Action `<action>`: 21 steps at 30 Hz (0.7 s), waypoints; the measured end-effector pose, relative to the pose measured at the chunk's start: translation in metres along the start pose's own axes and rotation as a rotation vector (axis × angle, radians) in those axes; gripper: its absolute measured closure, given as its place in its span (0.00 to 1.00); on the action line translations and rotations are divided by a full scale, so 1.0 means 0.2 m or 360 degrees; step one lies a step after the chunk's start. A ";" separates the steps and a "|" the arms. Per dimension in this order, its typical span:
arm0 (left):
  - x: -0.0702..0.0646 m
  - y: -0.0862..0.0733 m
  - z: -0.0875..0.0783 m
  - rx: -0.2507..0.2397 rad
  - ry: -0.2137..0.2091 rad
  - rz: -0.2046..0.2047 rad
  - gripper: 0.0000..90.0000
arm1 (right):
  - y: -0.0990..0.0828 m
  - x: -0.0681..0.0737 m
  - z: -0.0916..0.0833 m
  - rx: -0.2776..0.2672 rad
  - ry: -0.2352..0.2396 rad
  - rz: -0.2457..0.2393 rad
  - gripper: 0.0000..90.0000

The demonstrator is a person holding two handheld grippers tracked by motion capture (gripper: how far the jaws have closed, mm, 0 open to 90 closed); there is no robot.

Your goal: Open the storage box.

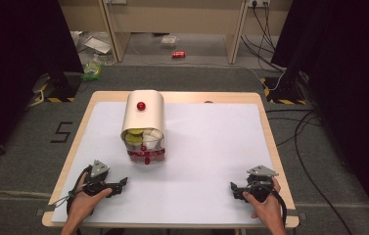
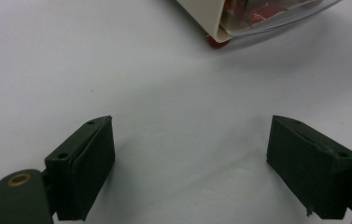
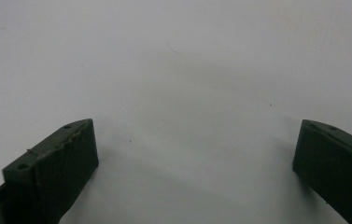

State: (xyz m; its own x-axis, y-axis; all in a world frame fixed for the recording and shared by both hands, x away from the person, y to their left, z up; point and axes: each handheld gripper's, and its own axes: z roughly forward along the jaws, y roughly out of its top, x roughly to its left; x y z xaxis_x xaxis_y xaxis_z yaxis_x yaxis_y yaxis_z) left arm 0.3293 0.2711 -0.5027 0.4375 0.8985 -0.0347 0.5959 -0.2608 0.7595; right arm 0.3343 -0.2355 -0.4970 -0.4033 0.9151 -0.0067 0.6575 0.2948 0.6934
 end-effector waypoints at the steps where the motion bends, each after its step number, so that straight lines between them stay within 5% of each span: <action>1: 0.00 0.00 -0.01 -0.0007 -0.0008 0.0002 0.17 | 0.00 0.00 0.00 -0.0001 0.0000 -0.0002 0.00; 21: -0.07 0.08 -0.13 -0.0167 -0.0071 0.0042 0.17 | 0.00 0.00 0.00 -0.0001 0.0001 -0.0002 0.00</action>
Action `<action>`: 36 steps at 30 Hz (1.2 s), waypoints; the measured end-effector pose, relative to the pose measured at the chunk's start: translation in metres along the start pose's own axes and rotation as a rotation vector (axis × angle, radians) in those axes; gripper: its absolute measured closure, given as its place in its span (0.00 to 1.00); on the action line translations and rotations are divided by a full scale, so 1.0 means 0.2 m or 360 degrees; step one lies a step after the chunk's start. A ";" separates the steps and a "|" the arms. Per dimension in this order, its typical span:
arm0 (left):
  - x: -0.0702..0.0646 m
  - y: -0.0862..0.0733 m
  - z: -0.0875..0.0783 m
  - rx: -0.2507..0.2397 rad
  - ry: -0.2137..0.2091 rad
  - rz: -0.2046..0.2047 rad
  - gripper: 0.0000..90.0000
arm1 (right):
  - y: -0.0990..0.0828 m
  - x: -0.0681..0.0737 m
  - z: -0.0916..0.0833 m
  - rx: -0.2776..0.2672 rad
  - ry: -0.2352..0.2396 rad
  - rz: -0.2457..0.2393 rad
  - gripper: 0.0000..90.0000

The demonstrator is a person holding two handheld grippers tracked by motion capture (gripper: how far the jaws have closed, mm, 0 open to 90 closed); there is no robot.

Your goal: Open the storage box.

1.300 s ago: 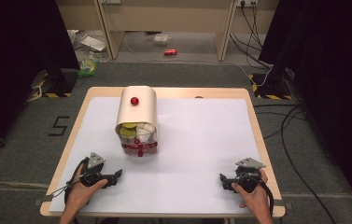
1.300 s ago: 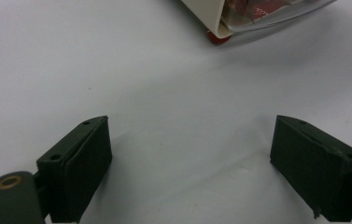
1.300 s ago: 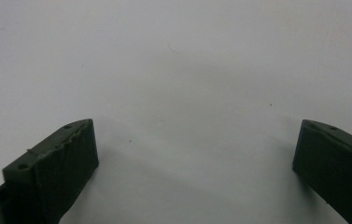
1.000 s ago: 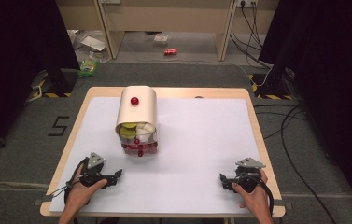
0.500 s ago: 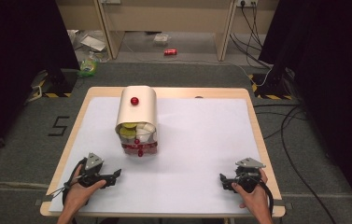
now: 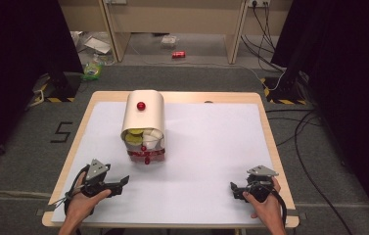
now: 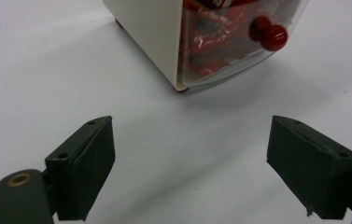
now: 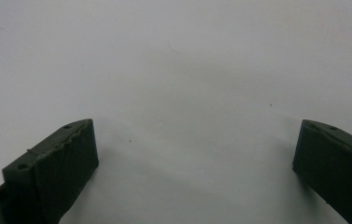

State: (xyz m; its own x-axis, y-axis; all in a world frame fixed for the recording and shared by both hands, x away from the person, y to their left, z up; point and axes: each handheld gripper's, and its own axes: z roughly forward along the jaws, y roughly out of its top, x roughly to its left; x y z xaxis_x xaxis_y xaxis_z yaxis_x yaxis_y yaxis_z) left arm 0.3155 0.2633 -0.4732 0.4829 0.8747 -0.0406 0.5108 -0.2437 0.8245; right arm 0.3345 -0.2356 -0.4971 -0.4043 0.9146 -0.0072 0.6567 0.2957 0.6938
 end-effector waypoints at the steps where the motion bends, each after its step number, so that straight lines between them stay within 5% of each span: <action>1: -0.01 0.01 -0.01 -0.0016 -0.0003 0.0002 0.17 | 0.00 0.00 0.00 0.0000 0.0000 0.0000 0.00; 36: -0.15 0.17 -0.14 -0.0245 -0.0118 0.0086 0.17 | 0.00 0.00 0.00 0.0000 0.0001 0.0000 0.00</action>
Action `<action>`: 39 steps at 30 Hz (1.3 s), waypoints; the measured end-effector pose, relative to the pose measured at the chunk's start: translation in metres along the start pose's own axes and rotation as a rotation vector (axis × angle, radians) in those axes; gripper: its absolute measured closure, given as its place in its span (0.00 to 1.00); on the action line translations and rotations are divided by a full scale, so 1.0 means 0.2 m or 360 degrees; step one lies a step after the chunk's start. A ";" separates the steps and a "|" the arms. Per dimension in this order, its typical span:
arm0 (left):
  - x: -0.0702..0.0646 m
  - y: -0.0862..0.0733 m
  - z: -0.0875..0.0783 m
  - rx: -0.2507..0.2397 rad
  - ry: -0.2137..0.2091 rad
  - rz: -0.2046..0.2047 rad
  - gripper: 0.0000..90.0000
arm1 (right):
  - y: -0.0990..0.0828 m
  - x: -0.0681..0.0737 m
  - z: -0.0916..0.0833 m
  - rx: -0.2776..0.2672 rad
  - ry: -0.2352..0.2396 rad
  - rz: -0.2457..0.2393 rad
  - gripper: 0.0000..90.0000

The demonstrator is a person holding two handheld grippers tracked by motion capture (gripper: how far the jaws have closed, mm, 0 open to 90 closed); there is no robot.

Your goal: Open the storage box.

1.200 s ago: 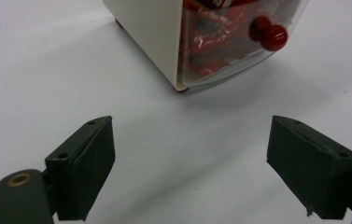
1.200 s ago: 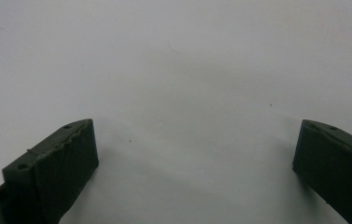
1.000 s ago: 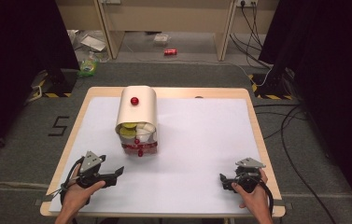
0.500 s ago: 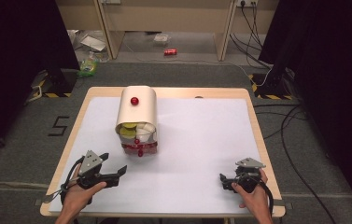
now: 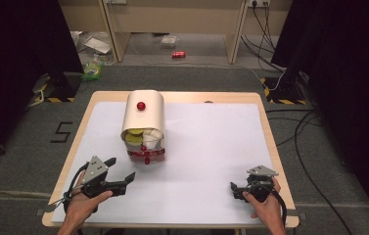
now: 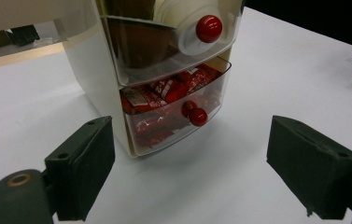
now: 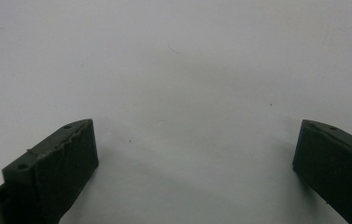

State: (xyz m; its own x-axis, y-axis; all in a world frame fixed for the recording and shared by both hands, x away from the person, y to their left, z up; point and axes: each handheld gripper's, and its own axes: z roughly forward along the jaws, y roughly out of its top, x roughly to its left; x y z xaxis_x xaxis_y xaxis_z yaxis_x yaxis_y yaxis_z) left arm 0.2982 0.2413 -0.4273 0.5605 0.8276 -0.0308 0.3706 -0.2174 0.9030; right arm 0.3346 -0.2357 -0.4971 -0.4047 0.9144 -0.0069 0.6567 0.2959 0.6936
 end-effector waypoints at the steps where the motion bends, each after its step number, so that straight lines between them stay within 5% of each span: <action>1: 0.00 0.00 0.00 -0.0003 -0.0002 0.0008 0.17 | 0.00 0.00 0.00 -0.0001 0.0000 0.0000 0.00; 39: -0.09 0.19 0.01 -0.0176 -0.0048 0.0113 0.17 | 0.00 0.00 0.00 0.0002 0.0004 0.0005 0.00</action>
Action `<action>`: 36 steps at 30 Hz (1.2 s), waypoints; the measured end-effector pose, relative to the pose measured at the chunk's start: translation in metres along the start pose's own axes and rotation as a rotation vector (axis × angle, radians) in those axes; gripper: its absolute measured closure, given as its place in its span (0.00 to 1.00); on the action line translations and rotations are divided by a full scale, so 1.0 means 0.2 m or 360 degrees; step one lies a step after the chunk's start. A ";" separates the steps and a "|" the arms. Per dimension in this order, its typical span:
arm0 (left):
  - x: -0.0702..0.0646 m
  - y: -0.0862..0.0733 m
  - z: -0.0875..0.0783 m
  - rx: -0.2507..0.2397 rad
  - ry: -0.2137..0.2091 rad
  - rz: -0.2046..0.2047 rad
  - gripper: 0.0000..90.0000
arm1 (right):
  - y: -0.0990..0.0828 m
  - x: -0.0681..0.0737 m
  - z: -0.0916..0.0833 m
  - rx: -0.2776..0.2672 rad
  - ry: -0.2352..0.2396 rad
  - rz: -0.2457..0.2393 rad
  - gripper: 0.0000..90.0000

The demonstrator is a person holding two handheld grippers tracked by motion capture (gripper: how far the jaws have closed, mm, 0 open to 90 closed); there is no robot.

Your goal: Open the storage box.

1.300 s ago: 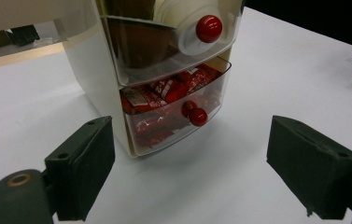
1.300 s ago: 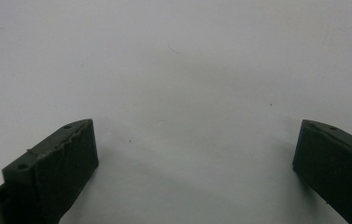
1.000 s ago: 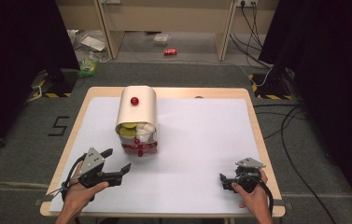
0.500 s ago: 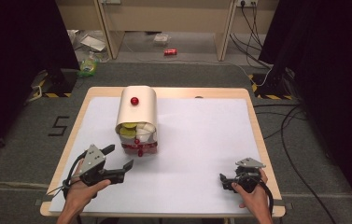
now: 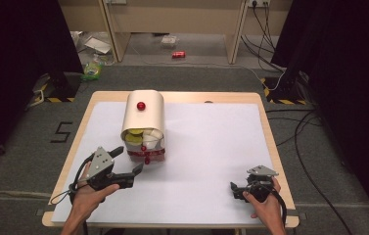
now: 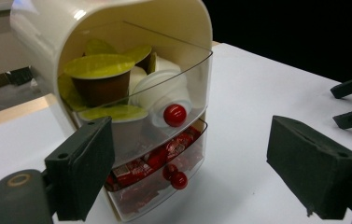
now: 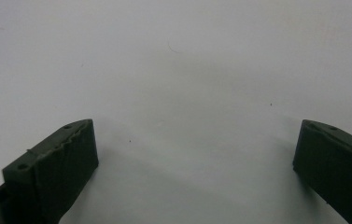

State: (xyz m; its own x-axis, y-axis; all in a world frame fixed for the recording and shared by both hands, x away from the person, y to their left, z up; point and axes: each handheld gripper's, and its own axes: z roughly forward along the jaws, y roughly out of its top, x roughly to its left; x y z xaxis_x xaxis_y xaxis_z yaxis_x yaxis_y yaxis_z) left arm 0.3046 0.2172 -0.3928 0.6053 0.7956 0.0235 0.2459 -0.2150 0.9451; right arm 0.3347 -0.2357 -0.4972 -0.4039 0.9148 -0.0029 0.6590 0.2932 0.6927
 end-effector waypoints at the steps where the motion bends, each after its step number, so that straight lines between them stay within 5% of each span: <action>1: 0.00 0.00 0.00 -0.0004 -0.0005 0.0004 0.17 | 0.00 0.00 0.00 0.0000 0.0000 0.0000 0.00; 20: 0.00 0.10 0.07 -0.0044 -0.0011 0.0052 0.17 | 0.00 0.00 0.00 0.0000 0.0002 0.0001 0.00; 36: 0.02 0.11 0.18 -0.0004 -0.0005 0.0041 0.17 | 0.00 0.00 0.00 0.0000 0.0003 0.0002 0.00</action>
State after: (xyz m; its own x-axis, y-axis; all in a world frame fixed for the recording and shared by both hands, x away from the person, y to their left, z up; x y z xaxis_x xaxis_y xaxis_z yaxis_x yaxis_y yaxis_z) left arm 0.3394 0.1960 -0.3838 0.6136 0.7882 0.0467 0.2287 -0.2339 0.9450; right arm 0.3349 -0.2359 -0.4972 -0.4042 0.9147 -0.0007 0.6595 0.2919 0.6928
